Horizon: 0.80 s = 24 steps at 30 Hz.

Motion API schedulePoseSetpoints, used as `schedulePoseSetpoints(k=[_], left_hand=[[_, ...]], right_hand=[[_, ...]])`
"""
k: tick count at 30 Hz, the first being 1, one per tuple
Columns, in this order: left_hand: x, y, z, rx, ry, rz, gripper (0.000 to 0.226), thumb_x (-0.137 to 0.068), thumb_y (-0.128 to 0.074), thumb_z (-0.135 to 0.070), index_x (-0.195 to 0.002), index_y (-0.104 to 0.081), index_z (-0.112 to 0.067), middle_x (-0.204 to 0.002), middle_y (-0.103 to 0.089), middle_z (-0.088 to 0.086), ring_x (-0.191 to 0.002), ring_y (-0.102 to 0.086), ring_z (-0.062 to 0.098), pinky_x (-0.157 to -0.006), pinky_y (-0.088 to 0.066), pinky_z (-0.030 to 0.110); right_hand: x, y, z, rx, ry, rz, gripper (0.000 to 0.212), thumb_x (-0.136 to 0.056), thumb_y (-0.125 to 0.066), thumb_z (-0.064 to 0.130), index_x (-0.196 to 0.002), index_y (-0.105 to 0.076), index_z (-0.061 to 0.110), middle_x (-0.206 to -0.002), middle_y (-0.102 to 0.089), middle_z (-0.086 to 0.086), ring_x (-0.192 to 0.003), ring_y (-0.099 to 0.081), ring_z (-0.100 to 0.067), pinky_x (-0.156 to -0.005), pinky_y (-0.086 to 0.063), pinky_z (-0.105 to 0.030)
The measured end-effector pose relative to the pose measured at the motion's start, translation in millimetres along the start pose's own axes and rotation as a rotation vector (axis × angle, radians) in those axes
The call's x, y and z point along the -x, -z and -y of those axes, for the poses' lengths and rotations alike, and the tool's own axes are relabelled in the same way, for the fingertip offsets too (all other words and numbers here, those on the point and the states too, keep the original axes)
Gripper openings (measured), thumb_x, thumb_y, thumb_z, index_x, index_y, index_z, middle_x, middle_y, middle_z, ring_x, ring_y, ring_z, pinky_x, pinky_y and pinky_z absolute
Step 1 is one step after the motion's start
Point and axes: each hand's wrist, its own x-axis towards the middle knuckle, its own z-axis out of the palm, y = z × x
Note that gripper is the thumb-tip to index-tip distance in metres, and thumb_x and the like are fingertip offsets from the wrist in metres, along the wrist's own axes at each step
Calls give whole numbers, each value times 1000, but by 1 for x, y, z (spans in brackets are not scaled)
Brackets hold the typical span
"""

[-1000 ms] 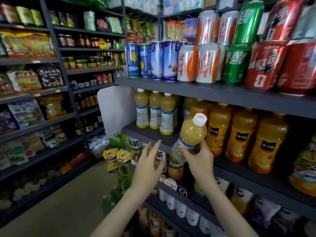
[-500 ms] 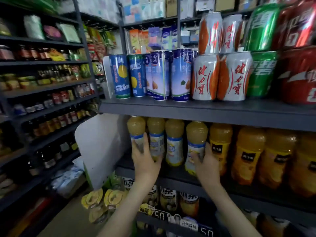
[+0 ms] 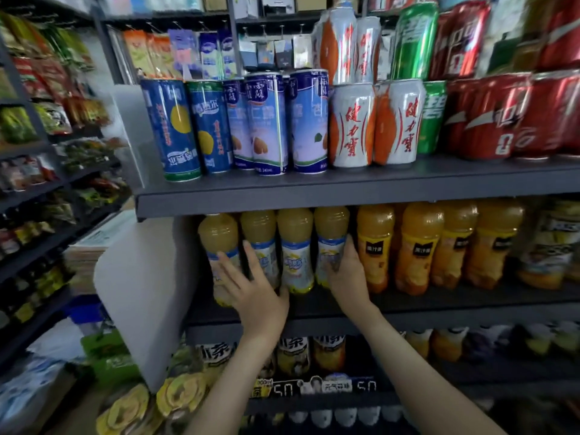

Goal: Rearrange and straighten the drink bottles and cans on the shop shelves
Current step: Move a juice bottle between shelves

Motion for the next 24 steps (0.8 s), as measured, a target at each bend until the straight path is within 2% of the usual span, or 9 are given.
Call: schedulePoseSetpoints(k=[3, 5, 7, 10, 12, 14, 16, 20, 24], left_hand=[[11, -4, -15, 4, -113, 19, 115, -72, -79, -28, -150, 6, -30, -154, 21, 10, -142, 8, 40, -112, -8, 58], [20, -4, -30, 1, -168, 65, 104, -77, -75, -27, -151, -2, -30, -153, 20, 8, -142, 9, 35, -115, -8, 56], [28, -1, -48, 59, -229, 181, 86, -87, -65, -26, -152, -8, -28, -155, 16, 8, -144, 6, 32, -118, -15, 50], [39, 8, -83, 198, -351, 240, 56, -93, -56, -21, -145, -34, -19, -154, -18, 10, -142, -21, 28, -112, -32, 40], [45, 14, -114, 236, -434, 208, 45, -92, -57, -18, -136, -48, -15, -144, -41, 9, -131, -41, 26, -103, -41, 37], [52, 16, -149, 242, -530, 148, 39, -90, -61, -17, -128, -56, -10, -131, -53, 10, -118, -53, 27, -95, -46, 37], [61, 16, -191, 253, -580, 108, 38, -90, -61, -21, -126, -58, -8, -126, -57, 9, -113, -57, 26, -90, -51, 37], [89, 15, -283, 303, -608, 72, 40, -91, -59, -24, -128, -56, -11, -130, -55, 5, -118, -54, 22, -93, -45, 30], [118, 5, -372, 347, -604, 61, 48, -94, -55, -28, -139, -44, -19, -138, -48, 2, -124, -48, 20, -92, -43, 29]], right_hand=[[15, 9, 2, 70, 34, -24, 71, -91, -63, 12, -149, -23, 3, -152, -34, -12, -141, -33, -23, -114, -30, -29], [25, 20, 4, 98, 37, -2, 71, -93, -61, 14, -150, -20, 6, -155, -29, -9, -143, -27, -20, -112, -22, -20], [32, 39, 5, 120, 59, 2, 64, -95, -58, 16, -149, -25, 9, -151, -35, -6, -140, -33, -20, -106, -27, -19], [37, 81, 7, 157, 171, -54, 46, -94, -57, 11, -138, -45, 10, -132, -48, -4, -122, -49, -21, -92, -35, -14], [39, 116, 8, 153, 193, -97, 39, -93, -58, 11, -131, -50, 11, -121, -49, 3, -114, -51, -16, -88, -37, -14], [39, 156, 9, 157, 240, -166, 36, -92, -60, 12, -127, -53, 9, -115, -49, 6, -109, -52, -13, -89, -42, -18], [39, 198, 4, 154, 289, -215, 35, -91, -62, 12, -125, -54, 7, -114, -51, 4, -106, -52, -10, -91, -44, -20], [37, 289, -8, 154, 331, -237, 33, -93, -60, 14, -126, -54, 9, -115, -44, 11, -110, -52, -11, -93, -50, -31], [33, 381, -30, 192, 339, -266, 34, -93, -60, 13, -126, -53, 10, -118, -47, 7, -115, -52, -14, -96, -47, -28]])
